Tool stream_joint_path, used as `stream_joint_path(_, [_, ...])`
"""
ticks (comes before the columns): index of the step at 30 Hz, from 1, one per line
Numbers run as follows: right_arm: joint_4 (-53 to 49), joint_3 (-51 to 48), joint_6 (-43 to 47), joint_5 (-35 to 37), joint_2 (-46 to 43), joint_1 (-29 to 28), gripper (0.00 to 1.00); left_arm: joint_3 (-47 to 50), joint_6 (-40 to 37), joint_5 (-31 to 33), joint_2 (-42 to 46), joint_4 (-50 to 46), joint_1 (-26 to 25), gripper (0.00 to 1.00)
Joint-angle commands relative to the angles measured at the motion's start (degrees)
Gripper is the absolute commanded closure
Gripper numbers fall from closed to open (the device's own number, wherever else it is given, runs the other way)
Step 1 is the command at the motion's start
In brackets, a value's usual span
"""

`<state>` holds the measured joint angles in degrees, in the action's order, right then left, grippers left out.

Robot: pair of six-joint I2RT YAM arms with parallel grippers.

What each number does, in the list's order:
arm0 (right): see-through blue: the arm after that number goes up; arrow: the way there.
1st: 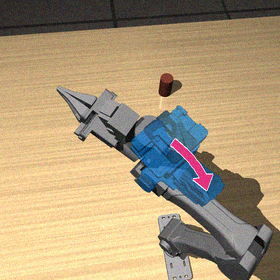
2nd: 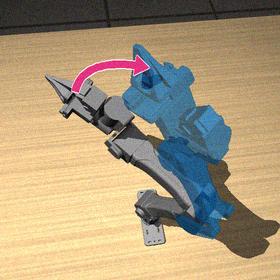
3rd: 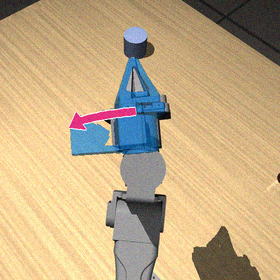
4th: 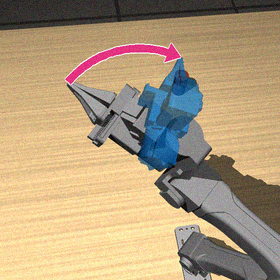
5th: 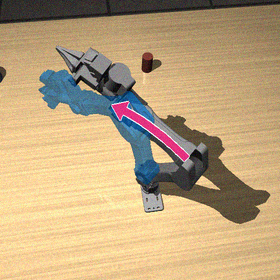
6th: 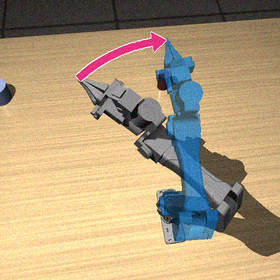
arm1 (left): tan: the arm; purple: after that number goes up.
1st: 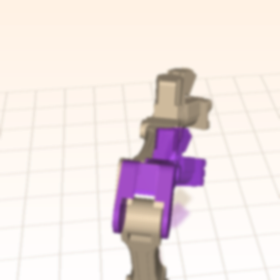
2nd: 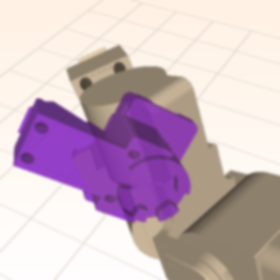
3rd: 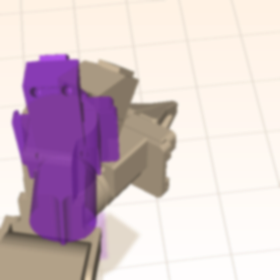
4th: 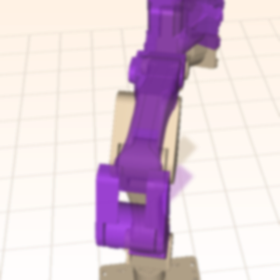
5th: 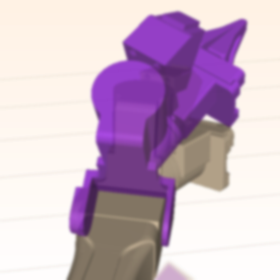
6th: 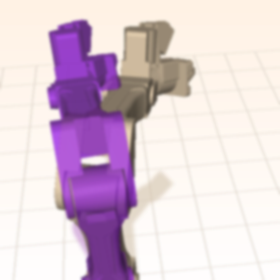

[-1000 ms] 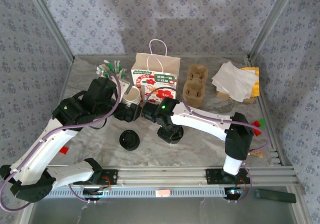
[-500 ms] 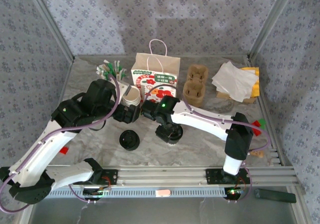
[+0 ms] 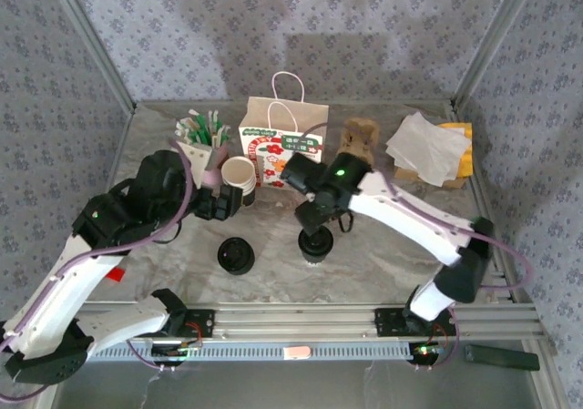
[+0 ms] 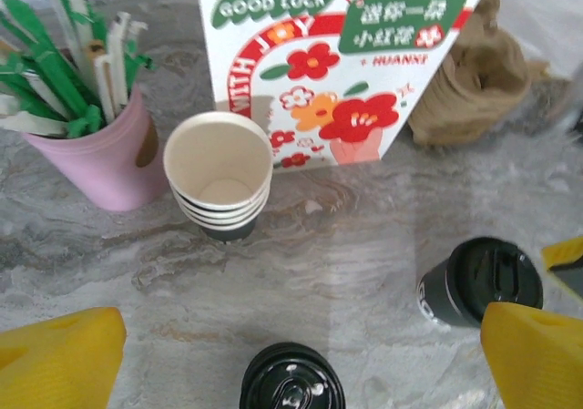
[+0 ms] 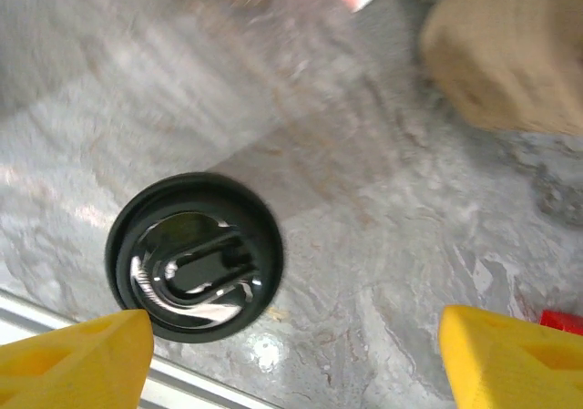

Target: Pack the takeout coffee

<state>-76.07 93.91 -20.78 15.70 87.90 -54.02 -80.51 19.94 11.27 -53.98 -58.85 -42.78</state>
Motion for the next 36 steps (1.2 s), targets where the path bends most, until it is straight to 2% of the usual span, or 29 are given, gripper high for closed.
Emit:
stream_joint_path(1, [0.5,-0.9,-5.7,4.1,-8.0,3.3,0.18,-2.5,5.8,2.2,1.5,1.9,0.9,0.0])
stream_joint_path(5, [3.5,-5.0,-5.7,3.7,-16.3,8.2,0.18,-3.6,10.0,2.6,0.8,0.6,1.2,0.0])
stream_joint_path(10, [7.0,-11.5,-8.4,-14.3,-25.2,19.2,0.2,-5.8,16.4,1.2,-2.0,-4.2,2.3,0.0])
stream_joint_path(13, [6.4,-15.3,-11.1,-19.7,-29.5,23.1,0.2,-7.1,20.7,-0.5,-5.2,-9.7,3.5,0.0])
stream_joint_path(20, [-0.1,-19.7,-16.6,-19.2,-33.0,25.0,0.21,-5.8,25.3,-10.0,-12.5,-14.3,4.4,0.0])
stream_joint_path(24, [-0.2,-20.0,-21.3,-18.5,-30.5,21.4,0.22,-5.1,24.3,-9.7,-14.5,-16.0,4.7,0.0])
stream_joint_path(30, [-3.1,-12.0,-28.0,-9.0,-20.4,7.6,0.19,-6.0,23.8,-3.6,-16.4,-20.2,6.6,0.0])
stream_joint_path(33, [-2.5,-9.7,-30.4,-7.9,-15.6,3.2,0.18,-3.5,22.7,-1.6,-15.6,-18.4,9.4,0.0])
stream_joint_path(36, [-1.6,-9.3,-32.1,-7.9,-12.0,-0.2,0.13,-0.1,20.7,-1.7,-14.3,-14.3,11.3,0.0])
